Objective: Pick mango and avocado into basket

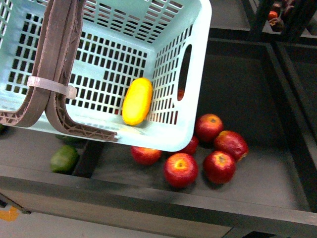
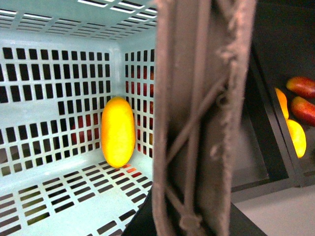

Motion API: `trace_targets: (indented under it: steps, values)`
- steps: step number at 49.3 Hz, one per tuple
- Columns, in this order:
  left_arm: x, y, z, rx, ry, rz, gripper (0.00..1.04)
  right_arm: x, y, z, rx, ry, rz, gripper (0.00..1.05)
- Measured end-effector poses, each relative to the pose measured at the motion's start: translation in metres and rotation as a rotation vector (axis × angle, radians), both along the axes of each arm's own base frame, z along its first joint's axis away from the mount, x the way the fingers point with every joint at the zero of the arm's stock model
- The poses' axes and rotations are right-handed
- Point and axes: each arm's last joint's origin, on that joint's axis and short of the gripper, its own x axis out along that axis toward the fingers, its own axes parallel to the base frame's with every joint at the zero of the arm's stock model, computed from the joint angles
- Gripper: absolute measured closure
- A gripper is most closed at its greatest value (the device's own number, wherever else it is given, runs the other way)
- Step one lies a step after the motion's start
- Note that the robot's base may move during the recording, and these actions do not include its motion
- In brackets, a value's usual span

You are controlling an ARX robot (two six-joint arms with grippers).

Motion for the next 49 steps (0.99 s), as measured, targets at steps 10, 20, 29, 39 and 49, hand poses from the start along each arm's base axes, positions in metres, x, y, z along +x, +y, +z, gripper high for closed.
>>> trace_targets:
  steps: [10,20,29,39,49]
  values:
    - [-0.0005,-0.0011,0.0000,-0.006,0.002,-0.012,0.99,0.0000,0.0001,-0.0001,0.000,0.001,0.003,0.08]
    - [-0.0003,-0.0007,-0.0001,0.001,0.000,-0.002,0.99,0.0000,0.0001,0.0000,0.000,0.001,0.003,0.08]
    - [-0.0002,-0.0004,0.0002,0.001,-0.001,0.000,0.99,-0.0001,0.0000,0.0005,0.000,-0.002,0.001,0.08]
    - [-0.0004,-0.0005,-0.0002,-0.001,0.001,-0.004,0.99,0.0001,0.0001,-0.0002,0.000,0.002,0.003,0.08]
    - [-0.0003,-0.0005,-0.0001,-0.001,0.001,-0.004,0.99,0.0000,0.0000,0.0000,0.000,0.000,0.001,0.08]
